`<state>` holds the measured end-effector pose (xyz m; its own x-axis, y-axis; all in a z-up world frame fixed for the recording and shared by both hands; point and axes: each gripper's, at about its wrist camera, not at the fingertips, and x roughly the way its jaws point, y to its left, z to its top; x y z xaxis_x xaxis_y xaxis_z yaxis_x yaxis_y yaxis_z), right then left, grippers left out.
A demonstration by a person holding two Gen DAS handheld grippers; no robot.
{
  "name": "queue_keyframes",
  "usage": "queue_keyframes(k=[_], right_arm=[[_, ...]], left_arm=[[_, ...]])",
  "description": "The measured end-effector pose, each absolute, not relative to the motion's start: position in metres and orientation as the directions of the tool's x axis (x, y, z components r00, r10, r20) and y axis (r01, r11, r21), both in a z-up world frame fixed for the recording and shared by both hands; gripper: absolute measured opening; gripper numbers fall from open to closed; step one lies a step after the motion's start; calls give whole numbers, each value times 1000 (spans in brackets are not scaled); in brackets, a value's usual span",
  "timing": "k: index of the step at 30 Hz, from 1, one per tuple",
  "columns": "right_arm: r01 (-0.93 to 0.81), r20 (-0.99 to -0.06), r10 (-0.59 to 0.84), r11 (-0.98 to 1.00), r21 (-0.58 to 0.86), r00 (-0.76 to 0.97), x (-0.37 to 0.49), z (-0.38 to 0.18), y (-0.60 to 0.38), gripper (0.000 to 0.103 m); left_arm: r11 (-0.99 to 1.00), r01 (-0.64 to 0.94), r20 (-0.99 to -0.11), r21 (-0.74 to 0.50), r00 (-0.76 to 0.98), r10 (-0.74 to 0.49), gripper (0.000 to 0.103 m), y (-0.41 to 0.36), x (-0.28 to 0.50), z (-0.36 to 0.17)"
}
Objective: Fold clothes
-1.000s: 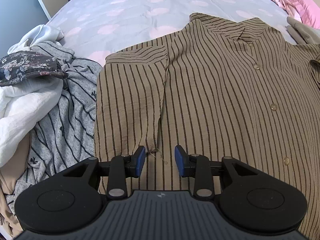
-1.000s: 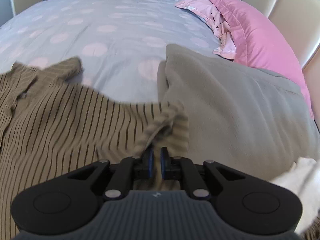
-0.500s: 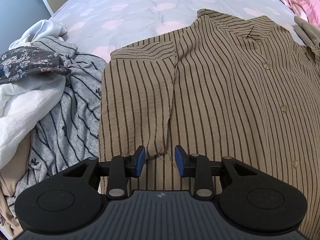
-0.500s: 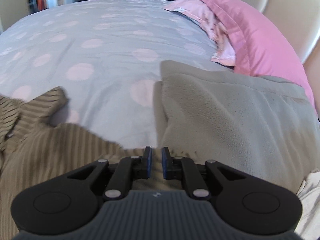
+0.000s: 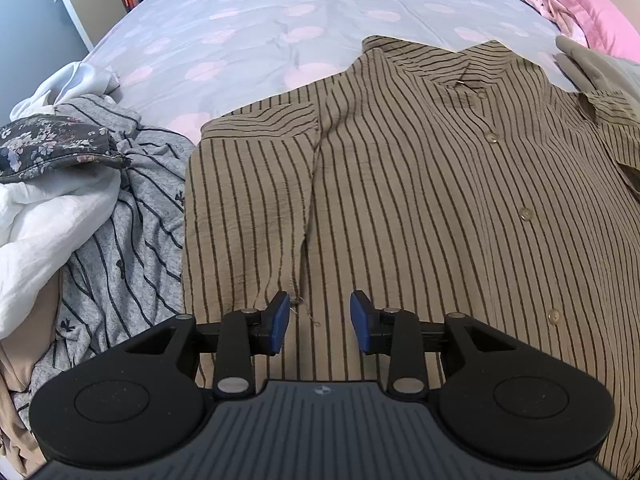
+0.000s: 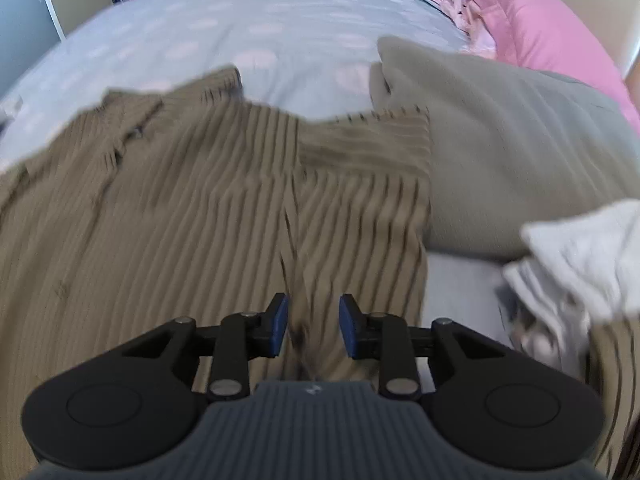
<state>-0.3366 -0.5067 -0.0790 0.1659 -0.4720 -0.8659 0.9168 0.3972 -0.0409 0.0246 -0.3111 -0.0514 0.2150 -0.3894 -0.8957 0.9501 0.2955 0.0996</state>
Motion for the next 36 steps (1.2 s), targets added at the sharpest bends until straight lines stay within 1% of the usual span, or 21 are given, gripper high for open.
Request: queue_keyframes(k=[1, 2, 3, 5, 7, 10, 11, 14, 16, 17, 18, 20, 24, 32, 36], right_arm=[[920, -872, -466, 389, -47, 152, -338, -85, -505, 27], [923, -878, -457, 382, -51, 141, -339, -91, -503, 5], [926, -878, -455, 374, -39, 147, -341, -94, -501, 1], [913, -875, -432, 407, 28, 220, -345, -94, -495, 0], [902, -876, -422, 430, 33, 233, -344, -97, -491, 0], [913, -894, -396, 406, 33, 209, -345, -107, -496, 1], [915, -898, -387, 401, 39, 208, -345, -111, -498, 3], [918, -904, -379, 396, 34, 197, -344, -110, -497, 4], [916, -903, -383, 400, 28, 195, -342, -101, -495, 12], [913, -899, -387, 405, 35, 206, -341, -96, -492, 22], [910, -894, -390, 412, 43, 219, -341, -90, -489, 27], [900, -898, -377, 434, 46, 227, -338, -80, -479, 26], [857, -920, -341, 515, -8, 196, -326, -72, -450, 27], [772, -941, -271, 635, -18, 201, -336, -79, -378, 27], [730, -961, -227, 683, -41, 159, -344, -92, -335, 27]], left_arm=[[293, 951, -894, 101, 216, -392, 31, -311, 23, -51], [291, 951, -893, 101, 216, -395, 31, -311, 22, -50], [289, 952, -892, 102, 216, -397, 31, -311, 21, -49], [289, 952, -890, 105, 219, -399, 31, -311, 19, -48], [285, 952, -890, 112, 224, -397, 31, -311, 16, -48], [280, 952, -889, 122, 230, -395, 31, -312, 14, -50], [279, 952, -889, 123, 231, -396, 31, -312, 13, -50], [293, 950, -884, 107, 226, -410, 31, -312, 14, -48], [301, 950, -880, 78, 208, -426, 31, -311, 14, -44], [307, 950, -880, 57, 193, -434, 31, -311, 15, -41], [311, 950, -878, 34, 177, -445, 31, -310, 16, -37], [308, 951, -866, 16, 167, -472, 31, -306, 13, -30], [289, 957, -851, 37, 182, -493, 31, -300, 5, -23], [278, 958, -841, 72, 208, -500, 31, -270, -9, -13], [274, 958, -836, 87, 220, -503, 31, -255, -16, -11]])
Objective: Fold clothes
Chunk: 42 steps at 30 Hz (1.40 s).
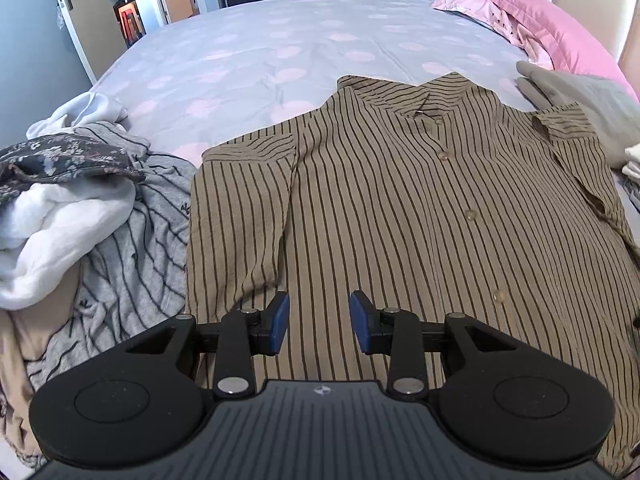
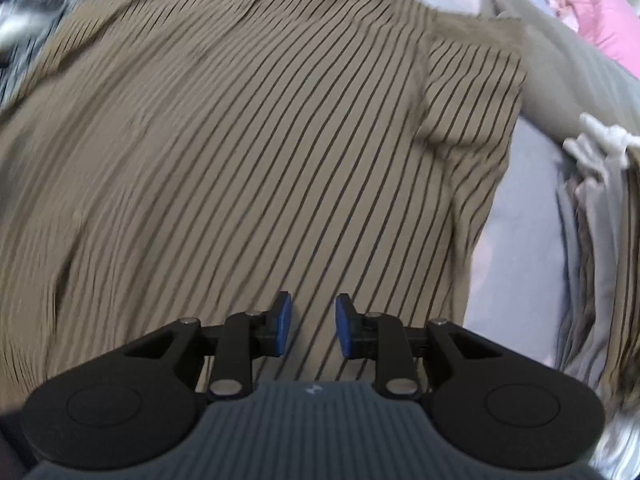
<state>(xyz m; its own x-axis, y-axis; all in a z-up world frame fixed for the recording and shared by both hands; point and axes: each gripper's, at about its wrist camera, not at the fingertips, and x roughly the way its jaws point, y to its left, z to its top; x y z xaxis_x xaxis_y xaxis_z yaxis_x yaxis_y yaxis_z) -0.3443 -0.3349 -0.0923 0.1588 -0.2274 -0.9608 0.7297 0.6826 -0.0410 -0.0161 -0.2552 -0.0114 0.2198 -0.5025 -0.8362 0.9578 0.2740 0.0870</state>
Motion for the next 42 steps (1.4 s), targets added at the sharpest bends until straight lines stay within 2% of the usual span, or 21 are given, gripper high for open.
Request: queue_keyframes(k=[7, 14, 19, 25, 26, 27, 28, 37, 39, 42], right_arm=[[666, -987, -144, 743, -63, 67, -359, -121, -272, 27], [607, -985, -171, 786, -115, 34, -360, -118, -229, 28], [509, -989, -118, 859, -58, 86, -349, -107, -199, 27], [433, -997, -69, 900, -46, 36, -337, -122, -180, 28], [425, -998, -63, 904, -46, 27, -337, -125, -178, 23], [417, -998, -58, 908, -46, 17, -336, -128, -176, 4], [409, -999, -53, 911, -45, 8, -335, -132, -174, 2], [312, -1000, -17, 950, -19, -8, -326, -136, -156, 2], [310, -1000, 0, 951, -5, -13, -325, -135, -155, 7], [299, -1000, 8, 954, 1, -21, -323, -133, -152, 10]], left_arm=[[254, 961, -857, 108, 220, -467, 31, -238, -24, -23], [239, 963, -868, 125, 223, -444, 31, -222, -31, -30], [236, 963, -875, 128, 222, -431, 31, -211, -34, -34], [218, 963, -874, 160, 241, -422, 31, -201, -39, -38], [217, 963, -873, 161, 241, -423, 31, -200, -39, -38], [218, 962, -873, 162, 243, -424, 31, -199, -39, -38], [220, 962, -872, 164, 245, -424, 31, -198, -39, -38], [222, 960, -871, 170, 251, -421, 31, -193, -35, -37], [215, 962, -874, 171, 249, -418, 31, -190, -35, -37], [206, 961, -876, 183, 254, -410, 32, -186, -35, -39]])
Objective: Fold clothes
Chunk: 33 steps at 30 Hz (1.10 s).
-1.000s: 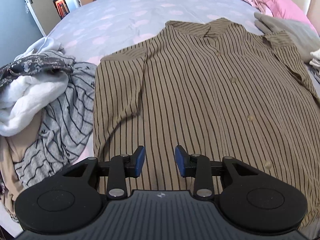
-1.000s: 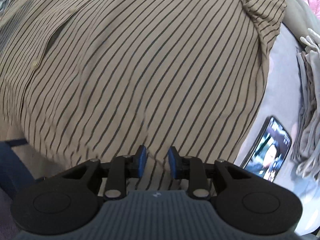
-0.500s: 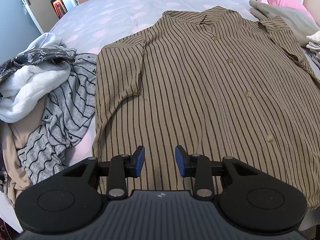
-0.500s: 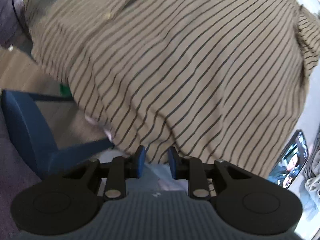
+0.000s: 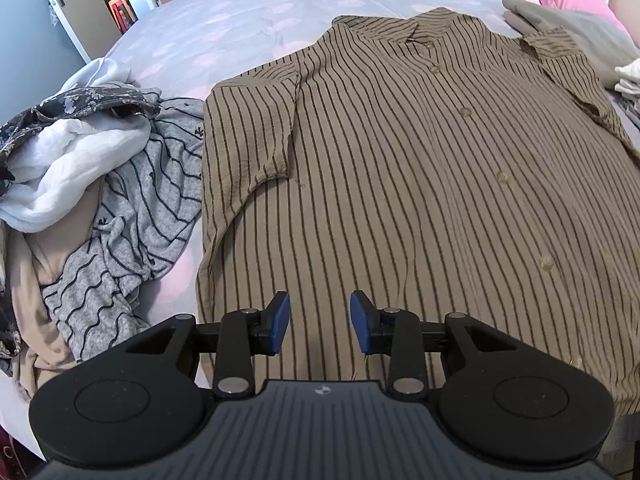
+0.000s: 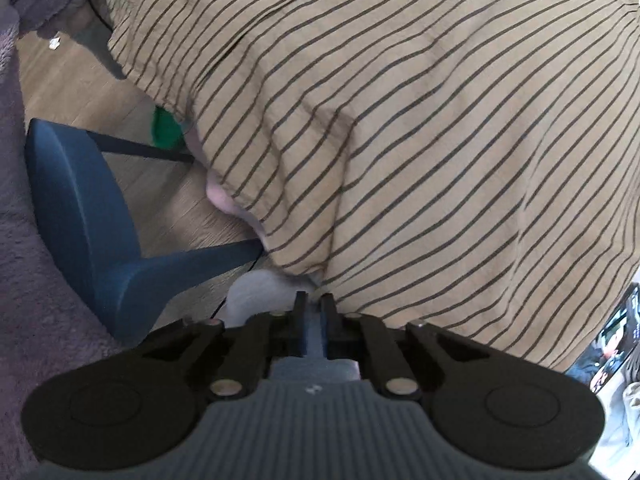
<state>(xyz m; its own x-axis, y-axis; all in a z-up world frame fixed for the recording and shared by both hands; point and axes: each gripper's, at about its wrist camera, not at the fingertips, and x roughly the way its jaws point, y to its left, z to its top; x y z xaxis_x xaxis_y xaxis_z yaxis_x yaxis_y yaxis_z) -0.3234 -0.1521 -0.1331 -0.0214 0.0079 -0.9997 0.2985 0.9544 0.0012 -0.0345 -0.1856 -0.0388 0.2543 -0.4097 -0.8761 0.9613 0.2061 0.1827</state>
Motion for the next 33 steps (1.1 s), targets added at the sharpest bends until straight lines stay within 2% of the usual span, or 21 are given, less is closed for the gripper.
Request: queue_keyframes(k=[3, 6, 13, 18, 21, 24, 29, 33], right_arm=[[267, -999, -36, 963, -36, -7, -317, -125, -147, 12], [228, -995, -102, 969, -93, 24, -308, -113, -145, 21], [159, -970, -228, 964, -213, 88, -286, -103, -149, 25], [164, -932, -332, 937, -308, 143, -266, -96, -152, 33], [264, -939, -294, 934, -242, 178, -244, -92, -161, 33], [298, -933, -305, 924, -241, 192, -220, -94, -162, 33], [256, -930, -295, 937, -237, 219, -186, -99, -156, 35], [224, -925, -293, 944, -241, 242, -168, -94, -151, 38]], left_arm=[[204, 960, -879, 190, 259, -401, 35, -178, -33, -40], [203, 959, -879, 196, 264, -397, 36, -168, -29, -39], [249, 954, -898, 168, 252, -361, 36, -136, -12, -42], [276, 943, -899, 186, 277, -340, 36, -111, 0, -43], [269, 947, -906, 174, 261, -332, 36, -94, 9, -45], [288, 943, -906, 170, 264, -332, 37, -76, 19, -46], [317, 939, -914, 137, 243, -325, 39, -54, 33, -50], [308, 950, -935, 54, 156, -320, 41, -46, 37, -59]])
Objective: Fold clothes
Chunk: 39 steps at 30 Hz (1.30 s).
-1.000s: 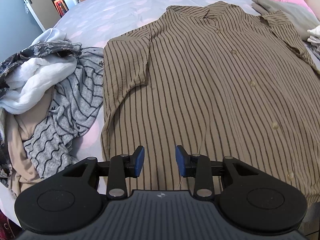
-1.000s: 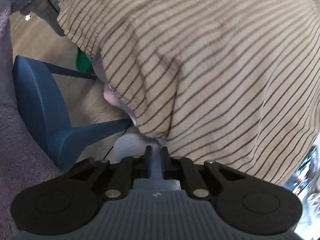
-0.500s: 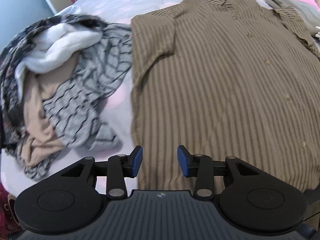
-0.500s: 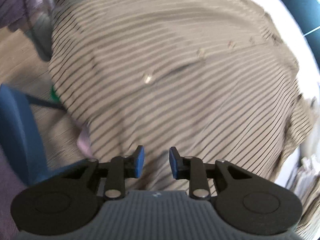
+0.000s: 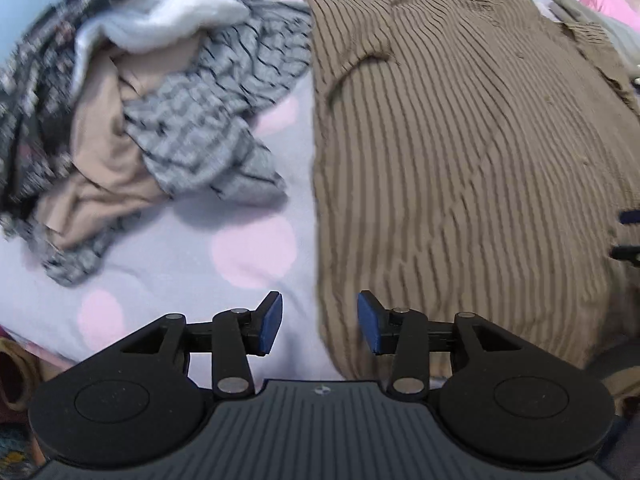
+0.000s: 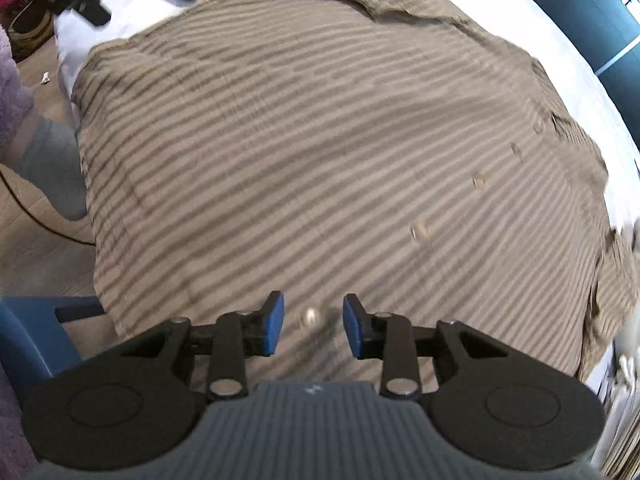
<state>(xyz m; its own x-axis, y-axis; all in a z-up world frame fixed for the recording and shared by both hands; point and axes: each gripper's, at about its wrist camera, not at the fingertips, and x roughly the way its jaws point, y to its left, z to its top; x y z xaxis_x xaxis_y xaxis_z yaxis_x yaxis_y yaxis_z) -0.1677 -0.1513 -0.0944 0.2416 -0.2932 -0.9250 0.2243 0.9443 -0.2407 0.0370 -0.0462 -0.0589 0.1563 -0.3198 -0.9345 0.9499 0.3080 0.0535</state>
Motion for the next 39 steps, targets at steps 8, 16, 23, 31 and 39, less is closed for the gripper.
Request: queue_keyframes(k=[8, 16, 23, 31, 39], right_arm=[[175, -925, -287, 953, -249, 250, -149, -94, -145, 40], [211, -927, -304, 942, -259, 219, -146, -104, -154, 40], [287, -928, -327, 920, -268, 180, -154, -104, -169, 40], [413, -931, -331, 878, -243, 156, -175, -95, -194, 40], [491, -926, -341, 842, -225, 160, -195, -89, -201, 39]], left_arm=[[284, 958, -966, 45, 114, -234, 42, -56, 39, -94], [251, 968, -968, 19, 80, -238, 12, -64, 36, -96], [157, 987, -932, -26, 33, -360, 1, -55, 20, -52], [-6, 999, -851, -39, -36, -525, 1, -63, -14, 7], [-224, 975, -828, -11, -135, -544, 1, -93, -69, 13]])
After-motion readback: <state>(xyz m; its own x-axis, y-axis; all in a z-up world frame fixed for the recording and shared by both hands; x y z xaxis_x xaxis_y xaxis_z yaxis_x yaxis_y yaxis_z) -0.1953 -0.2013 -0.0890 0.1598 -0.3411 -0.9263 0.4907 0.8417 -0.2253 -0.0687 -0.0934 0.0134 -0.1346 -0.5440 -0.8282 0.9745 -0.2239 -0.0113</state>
